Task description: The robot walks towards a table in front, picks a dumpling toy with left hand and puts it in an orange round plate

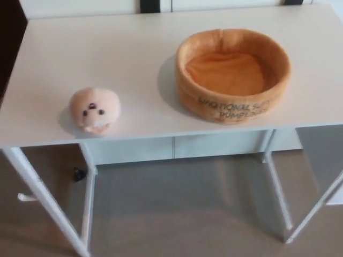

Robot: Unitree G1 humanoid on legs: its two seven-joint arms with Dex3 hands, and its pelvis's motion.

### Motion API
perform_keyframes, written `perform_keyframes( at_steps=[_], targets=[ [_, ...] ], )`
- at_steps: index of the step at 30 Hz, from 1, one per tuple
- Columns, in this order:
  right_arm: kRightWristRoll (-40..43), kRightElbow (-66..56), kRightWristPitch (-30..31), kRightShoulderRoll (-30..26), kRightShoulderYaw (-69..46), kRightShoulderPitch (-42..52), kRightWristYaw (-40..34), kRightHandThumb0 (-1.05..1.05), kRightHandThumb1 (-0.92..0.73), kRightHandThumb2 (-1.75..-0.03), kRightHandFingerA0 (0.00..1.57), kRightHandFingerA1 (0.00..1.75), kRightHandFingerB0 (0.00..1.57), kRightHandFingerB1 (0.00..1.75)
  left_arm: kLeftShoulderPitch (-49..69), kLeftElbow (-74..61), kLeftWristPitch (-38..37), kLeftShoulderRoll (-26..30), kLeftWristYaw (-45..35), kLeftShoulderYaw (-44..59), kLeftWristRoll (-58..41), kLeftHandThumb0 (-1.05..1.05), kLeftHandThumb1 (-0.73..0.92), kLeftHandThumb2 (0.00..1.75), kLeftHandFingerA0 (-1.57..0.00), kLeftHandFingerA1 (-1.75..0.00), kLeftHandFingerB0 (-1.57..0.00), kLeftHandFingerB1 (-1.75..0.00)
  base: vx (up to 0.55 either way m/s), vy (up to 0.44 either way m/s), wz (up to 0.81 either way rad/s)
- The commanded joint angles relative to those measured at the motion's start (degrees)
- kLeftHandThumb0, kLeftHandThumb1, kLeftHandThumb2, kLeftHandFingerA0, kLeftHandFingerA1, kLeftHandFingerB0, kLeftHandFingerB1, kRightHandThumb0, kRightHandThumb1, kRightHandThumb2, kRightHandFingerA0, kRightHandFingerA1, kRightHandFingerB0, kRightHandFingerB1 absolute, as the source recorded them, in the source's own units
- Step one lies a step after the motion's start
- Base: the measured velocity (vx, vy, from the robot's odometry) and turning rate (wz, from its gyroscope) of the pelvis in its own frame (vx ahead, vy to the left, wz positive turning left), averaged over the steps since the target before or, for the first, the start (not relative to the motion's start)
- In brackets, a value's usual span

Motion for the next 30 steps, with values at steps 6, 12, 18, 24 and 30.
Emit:
perform_keyframes(
  at_steps=[6, 12, 18, 24, 30],
  targets=[
    [0.67, -1.21, 0.38, -0.17, -0.05, -0.37, -0.7, -0.34, -0.41, -0.62, 0.53, 0.52, 0.36, 0.43, -1.03, -1.06, 0.0, 0.58, 1.62, 0.08, 0.46, -0.09, 0.39, 0.84, -0.3, -0.56, -0.22, -0.5, 0.08, -0.134, -0.01],
    [0.55, -0.06, 0.1, -0.43, -0.28, -1.11, -1.28, -0.26, -0.46, -0.54, 0.55, 0.47, 0.39, 0.37, 3.47, -9.35, -5.62, 0.33, 0.47, 5.12, -5.05, -0.07, 0.41, 0.87, -0.24, -0.55, -0.22, -0.5, -0.01, 0.022, -0.05],
    [0.98, 0.59, -0.04, -0.8, -0.79, -1.87, -1.06, -0.27, -0.47, -0.54, 0.58, 0.47, 0.39, 0.37, 6.29, -12.62, -5.2, 1.8, -3.43, 11.44, -10.72, -0.09, 0.41, 0.86, -0.23, -0.54, -0.2, -0.5, 0.02, 0.143, 0.03],
    [0.79, 1.46, -0.21, -0.43, -0.58, -2.85, -1.06, -0.29, -0.46, -0.54, 0.54, 0.46, 0.38, 0.37, 13.47, -34.7, -7.32, 1.71, -4.6, 18.46, -18.94, -0.07, 0.4, 0.86, -0.23, -0.55, -0.19, -0.5, 0.02, -0.031, 0.06],
    [0.46, -1.36, 0.73, 0.04, -0.23, -2.16, -1.8, -0.28, -0.45, -0.53, 0.57, 0.47, 0.39, 0.37, 13.67, -58.01, -2.23, 4.03, -4.1, 22.82, -26.53, -0.1, 0.42, 0.86, -0.22, -0.54, -0.19, -0.49, 0.01, -0.058, 0.04]
  ],
)
